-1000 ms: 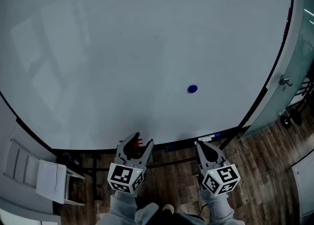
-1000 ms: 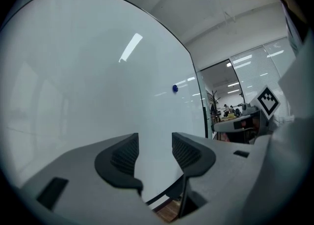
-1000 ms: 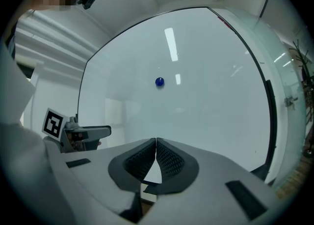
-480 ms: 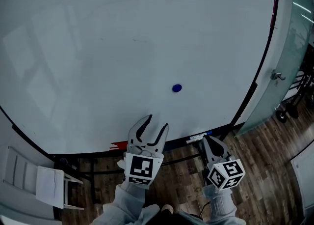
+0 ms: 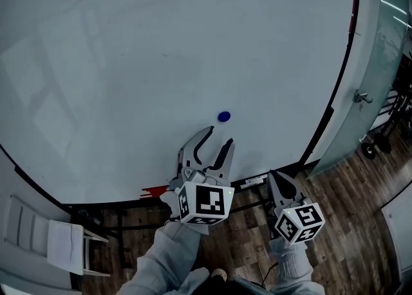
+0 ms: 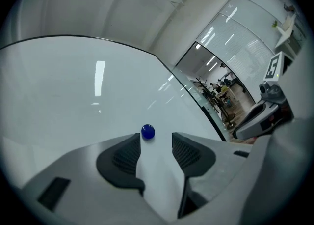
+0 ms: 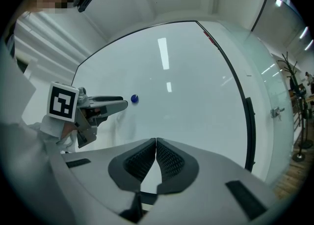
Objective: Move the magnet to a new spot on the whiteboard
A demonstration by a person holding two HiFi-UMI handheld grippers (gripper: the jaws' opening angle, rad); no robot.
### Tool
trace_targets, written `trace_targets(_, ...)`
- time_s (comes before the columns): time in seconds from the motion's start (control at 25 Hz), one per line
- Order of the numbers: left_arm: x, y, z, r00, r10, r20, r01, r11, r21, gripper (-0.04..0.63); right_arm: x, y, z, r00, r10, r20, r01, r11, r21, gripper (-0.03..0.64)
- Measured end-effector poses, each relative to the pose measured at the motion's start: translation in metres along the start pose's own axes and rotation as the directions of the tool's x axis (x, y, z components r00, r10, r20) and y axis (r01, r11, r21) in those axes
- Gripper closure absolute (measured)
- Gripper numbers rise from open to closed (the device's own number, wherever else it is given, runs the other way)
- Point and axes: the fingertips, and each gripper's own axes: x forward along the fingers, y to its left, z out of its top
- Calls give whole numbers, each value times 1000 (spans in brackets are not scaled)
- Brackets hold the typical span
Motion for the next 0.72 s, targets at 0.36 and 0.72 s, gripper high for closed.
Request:
trace_targets(0.36, 34, 3, 14, 995, 98, -2, -96, 973, 212, 390, -2, -14, 10, 1000, -7, 25, 6, 1000, 8, 589)
trace_targets(0.72, 43, 7, 11, 976, 218, -15, -199, 915, 351, 435, -8, -28, 5, 999, -35, 19, 35, 999, 14, 589)
